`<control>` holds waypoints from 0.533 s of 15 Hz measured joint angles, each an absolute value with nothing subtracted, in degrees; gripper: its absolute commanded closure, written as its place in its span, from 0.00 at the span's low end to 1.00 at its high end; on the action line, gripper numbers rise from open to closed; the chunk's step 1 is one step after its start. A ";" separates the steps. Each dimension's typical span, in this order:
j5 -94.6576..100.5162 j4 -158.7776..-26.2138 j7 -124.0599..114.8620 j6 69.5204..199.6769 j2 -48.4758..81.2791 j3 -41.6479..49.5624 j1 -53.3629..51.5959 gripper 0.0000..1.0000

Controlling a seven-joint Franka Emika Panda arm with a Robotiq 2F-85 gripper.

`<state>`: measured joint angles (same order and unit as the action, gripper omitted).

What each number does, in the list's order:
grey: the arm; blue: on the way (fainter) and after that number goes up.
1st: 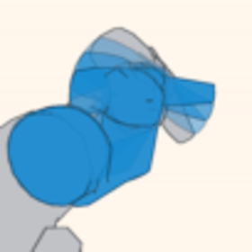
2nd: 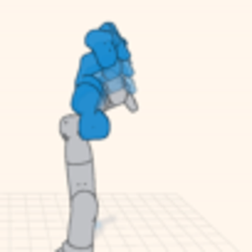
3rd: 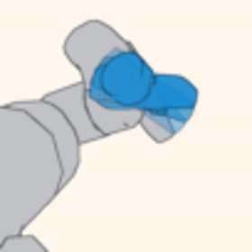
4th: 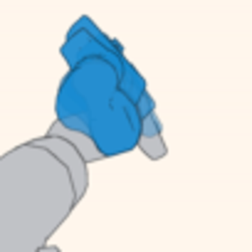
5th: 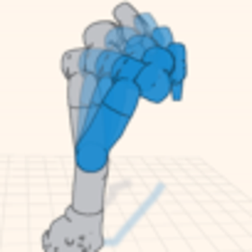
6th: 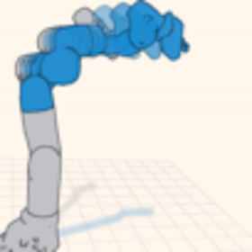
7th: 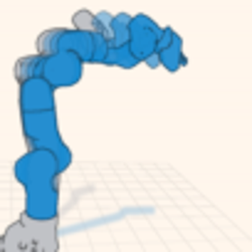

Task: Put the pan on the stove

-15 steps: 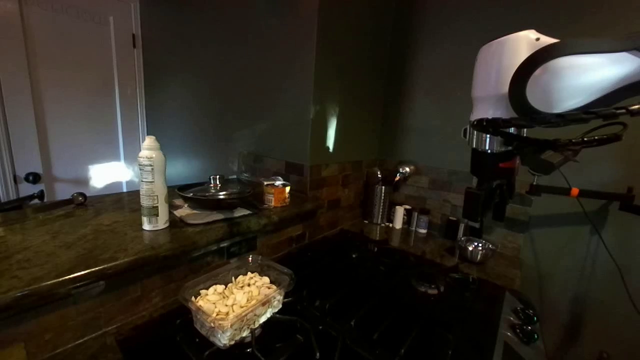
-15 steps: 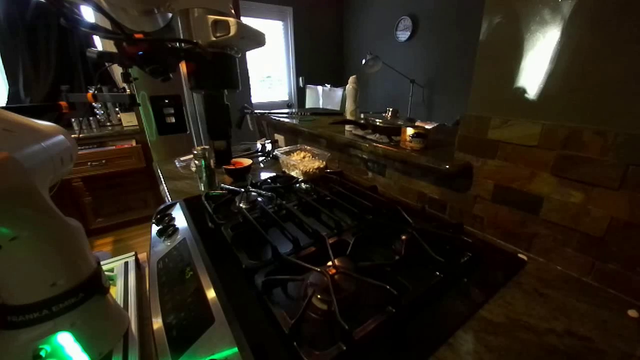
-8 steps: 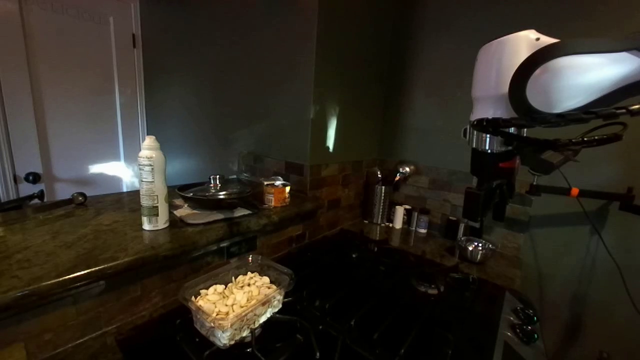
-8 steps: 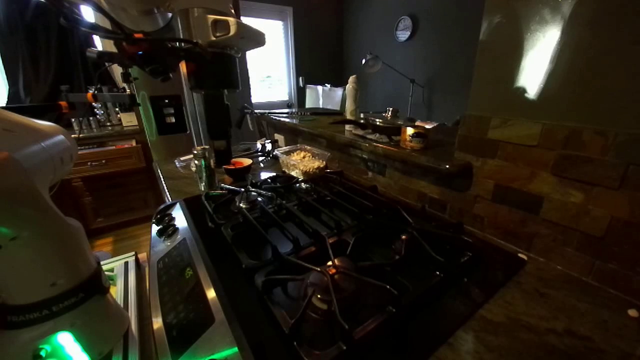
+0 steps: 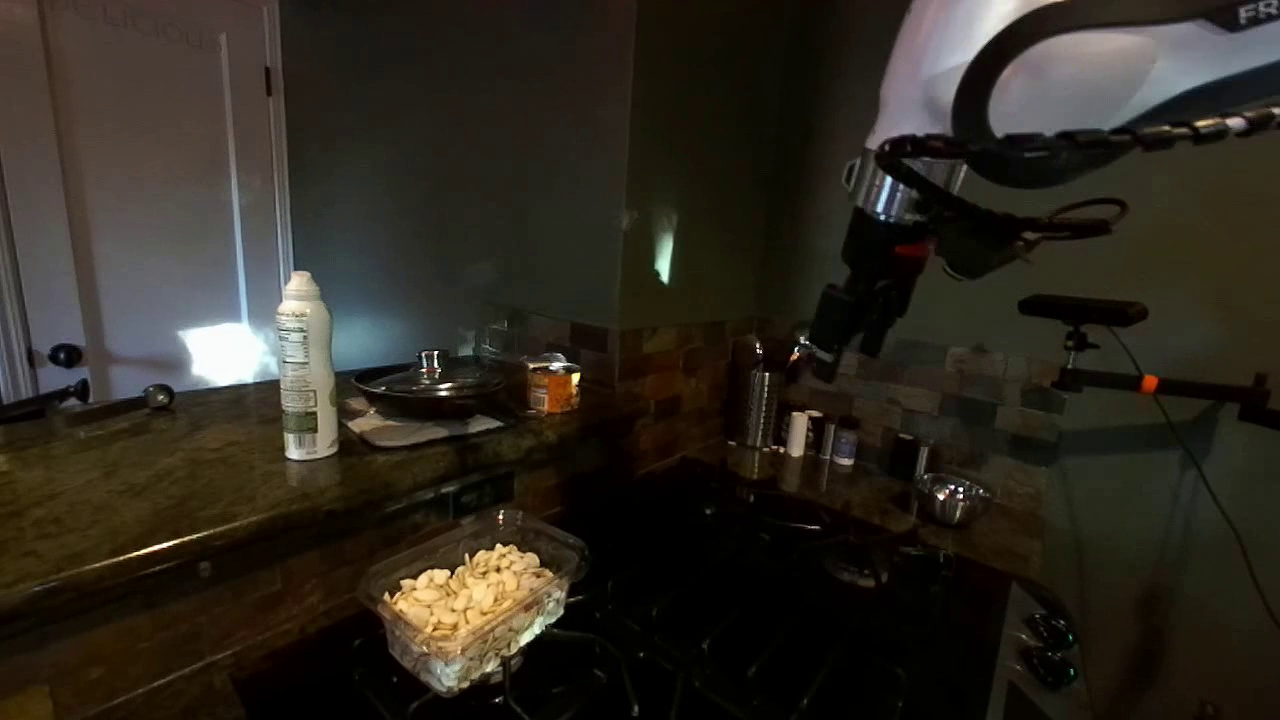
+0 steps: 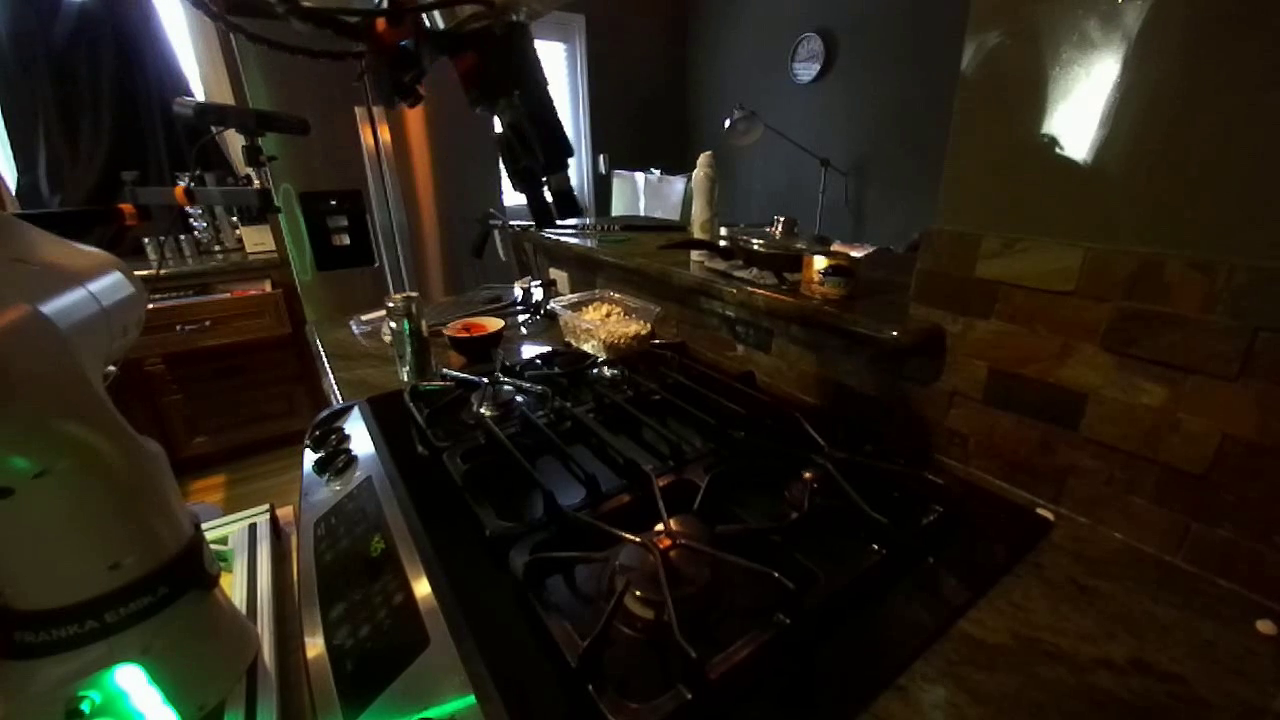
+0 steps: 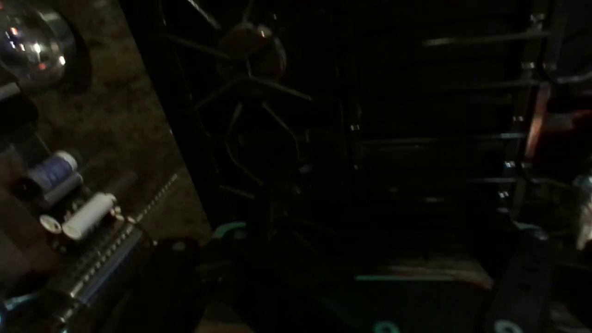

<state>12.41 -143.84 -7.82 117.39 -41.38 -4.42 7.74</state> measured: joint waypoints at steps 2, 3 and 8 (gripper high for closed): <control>12.06 -138.33 -8.01 120.98 -35.64 -5.48 6.29 0.00; 11.59 -135.53 -8.33 122.65 -32.50 -5.76 5.56 0.00; 9.57 -124.35 -9.11 124.71 -19.48 -6.23 2.90 0.00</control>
